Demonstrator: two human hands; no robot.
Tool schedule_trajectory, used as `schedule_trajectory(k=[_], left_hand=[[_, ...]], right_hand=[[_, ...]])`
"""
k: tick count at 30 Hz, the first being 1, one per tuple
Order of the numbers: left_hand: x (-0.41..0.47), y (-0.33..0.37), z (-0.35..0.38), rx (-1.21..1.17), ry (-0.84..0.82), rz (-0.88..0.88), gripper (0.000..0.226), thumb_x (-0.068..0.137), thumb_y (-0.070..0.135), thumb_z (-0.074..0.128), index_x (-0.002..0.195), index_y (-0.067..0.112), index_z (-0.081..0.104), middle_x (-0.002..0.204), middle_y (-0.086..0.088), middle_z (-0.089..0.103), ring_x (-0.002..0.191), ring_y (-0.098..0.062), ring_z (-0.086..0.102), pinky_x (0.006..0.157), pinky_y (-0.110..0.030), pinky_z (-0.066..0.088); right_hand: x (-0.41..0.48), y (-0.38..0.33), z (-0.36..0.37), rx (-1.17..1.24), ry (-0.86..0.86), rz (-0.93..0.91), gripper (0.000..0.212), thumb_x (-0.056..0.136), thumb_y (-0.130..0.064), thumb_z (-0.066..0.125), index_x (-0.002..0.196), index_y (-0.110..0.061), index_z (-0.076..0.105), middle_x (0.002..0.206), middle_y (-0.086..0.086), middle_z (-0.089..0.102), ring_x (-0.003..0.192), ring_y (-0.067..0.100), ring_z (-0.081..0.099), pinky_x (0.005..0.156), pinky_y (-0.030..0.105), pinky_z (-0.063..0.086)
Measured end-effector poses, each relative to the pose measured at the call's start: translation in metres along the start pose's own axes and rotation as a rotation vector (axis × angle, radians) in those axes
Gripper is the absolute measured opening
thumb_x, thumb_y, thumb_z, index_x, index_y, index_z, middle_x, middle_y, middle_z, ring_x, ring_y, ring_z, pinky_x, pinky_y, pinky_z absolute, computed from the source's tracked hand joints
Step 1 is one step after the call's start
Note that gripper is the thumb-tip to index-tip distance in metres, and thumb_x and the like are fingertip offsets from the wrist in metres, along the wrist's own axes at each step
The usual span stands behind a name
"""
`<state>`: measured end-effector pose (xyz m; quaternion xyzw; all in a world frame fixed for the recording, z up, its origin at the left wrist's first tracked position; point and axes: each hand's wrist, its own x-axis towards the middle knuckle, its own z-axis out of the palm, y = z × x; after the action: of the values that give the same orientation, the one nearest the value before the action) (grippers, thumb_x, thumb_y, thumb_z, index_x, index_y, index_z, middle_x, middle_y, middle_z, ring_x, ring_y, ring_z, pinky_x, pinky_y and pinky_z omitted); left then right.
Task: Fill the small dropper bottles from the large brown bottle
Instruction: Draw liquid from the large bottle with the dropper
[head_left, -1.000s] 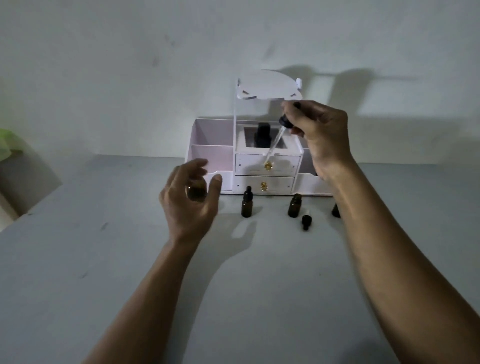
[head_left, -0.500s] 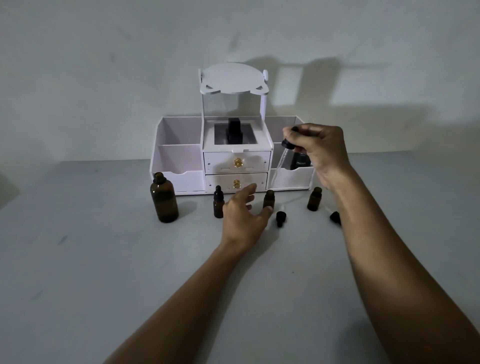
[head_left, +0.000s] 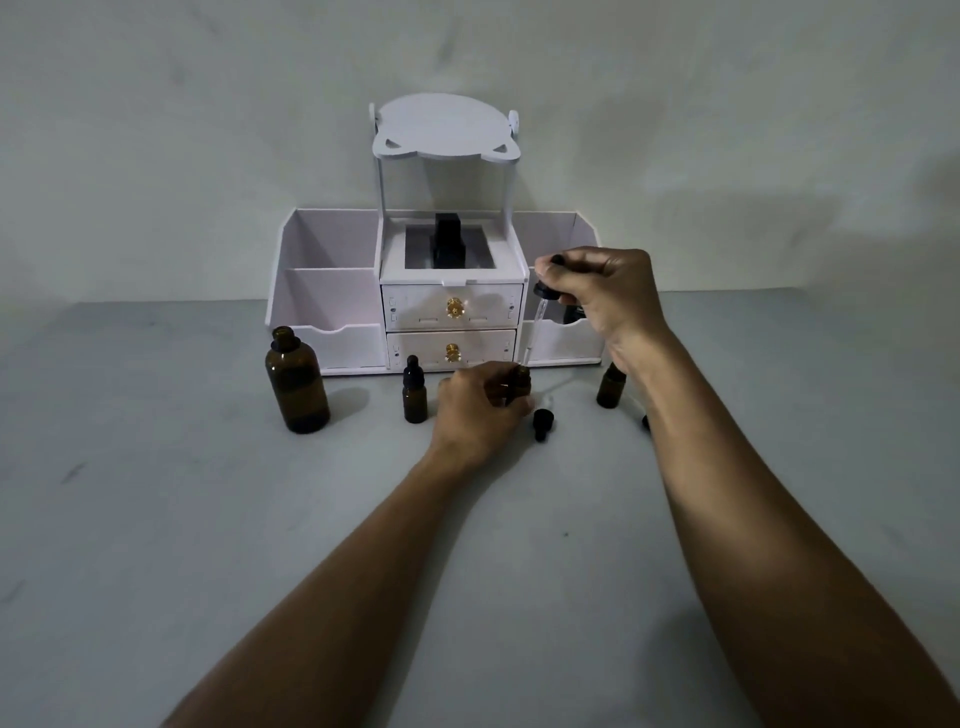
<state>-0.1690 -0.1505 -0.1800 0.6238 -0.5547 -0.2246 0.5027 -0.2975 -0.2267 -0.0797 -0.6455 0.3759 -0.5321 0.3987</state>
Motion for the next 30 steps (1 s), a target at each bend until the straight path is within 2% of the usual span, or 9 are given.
schedule_trajectory(k=[2,6,12,15,20,22,25,28,30], left_hand=[[-0.001,0.0,0.0,-0.004,-0.002,-0.007,0.033,0.084,0.009,0.077,0.116,0.015,0.074,0.096,0.007,0.073,0.092,-0.007,0.071,0.089,-0.015,0.054],[-0.005,0.002,0.001,-0.046,-0.017,-0.046,0.036,0.087,0.006,0.074,0.121,0.014,0.071,0.103,0.007,0.071,0.099,-0.008,0.069,0.09,-0.015,0.049],[-0.003,0.001,0.001,-0.033,-0.033,-0.056,0.04,0.087,0.009,0.074,0.127,0.014,0.068,0.119,0.0,0.072,0.105,-0.009,0.067,0.099,-0.02,0.049],[-0.002,0.0,0.001,-0.024,-0.035,-0.049,0.04,0.088,0.01,0.074,0.127,0.014,0.067,0.121,0.0,0.071,0.108,-0.01,0.066,0.103,-0.025,0.049],[-0.002,-0.002,0.0,-0.03,-0.038,-0.027,0.038,0.088,0.01,0.074,0.125,0.014,0.069,0.115,0.002,0.072,0.103,-0.008,0.066,0.1,-0.022,0.05],[-0.001,-0.004,-0.001,-0.029,-0.046,-0.02,0.044,0.087,0.011,0.075,0.129,0.015,0.066,0.116,0.004,0.071,0.104,-0.007,0.065,0.103,-0.025,0.051],[-0.005,-0.004,-0.003,-0.054,-0.04,-0.037,0.058,0.087,0.017,0.076,0.141,0.018,0.055,0.121,0.005,0.066,0.107,-0.009,0.062,0.096,-0.021,0.049],[-0.014,-0.001,-0.01,-0.075,-0.011,-0.042,0.059,0.088,0.021,0.076,0.143,0.022,0.053,0.129,-0.001,0.063,0.113,-0.014,0.061,0.098,-0.029,0.052],[-0.024,0.0,-0.017,-0.07,-0.013,-0.032,0.059,0.088,0.023,0.075,0.142,0.023,0.052,0.13,0.0,0.062,0.114,-0.014,0.059,0.095,-0.025,0.051]], right_hand=[[-0.002,-0.001,0.001,-0.003,0.0,-0.007,0.007,0.08,-0.012,0.082,0.081,-0.018,0.079,0.073,-0.005,0.076,0.078,0.018,0.074,0.069,0.025,0.058],[-0.002,-0.001,0.003,-0.023,0.013,-0.036,0.004,0.079,-0.01,0.082,0.082,-0.01,0.08,0.069,-0.004,0.075,0.071,0.017,0.074,0.057,0.016,0.051],[-0.002,0.0,0.005,-0.119,0.041,-0.064,0.009,0.08,-0.014,0.081,0.086,-0.007,0.08,0.073,-0.003,0.074,0.07,0.012,0.072,0.062,0.022,0.051],[-0.003,-0.001,0.005,-0.139,0.042,-0.07,0.009,0.081,-0.014,0.081,0.087,-0.007,0.08,0.074,-0.003,0.073,0.067,0.007,0.071,0.061,0.02,0.051],[-0.007,-0.005,0.004,-0.167,-0.027,-0.056,0.009,0.082,-0.016,0.08,0.089,-0.01,0.079,0.072,-0.005,0.074,0.061,0.0,0.069,0.056,0.01,0.048],[-0.01,-0.008,0.004,-0.16,-0.027,-0.073,0.007,0.082,-0.016,0.079,0.088,-0.012,0.079,0.073,-0.004,0.074,0.064,0.002,0.07,0.056,0.012,0.049],[-0.011,-0.017,0.002,-0.112,0.005,-0.105,0.007,0.083,-0.015,0.079,0.089,-0.012,0.079,0.074,-0.004,0.075,0.069,0.01,0.074,0.062,0.017,0.054],[-0.01,-0.03,0.0,-0.024,0.045,-0.147,0.008,0.083,-0.012,0.079,0.09,-0.009,0.078,0.072,-0.005,0.075,0.068,0.012,0.075,0.067,0.018,0.055],[-0.011,-0.039,0.003,-0.002,0.067,-0.181,0.01,0.084,-0.014,0.078,0.093,-0.01,0.078,0.076,-0.005,0.076,0.072,0.012,0.075,0.067,0.016,0.054]])
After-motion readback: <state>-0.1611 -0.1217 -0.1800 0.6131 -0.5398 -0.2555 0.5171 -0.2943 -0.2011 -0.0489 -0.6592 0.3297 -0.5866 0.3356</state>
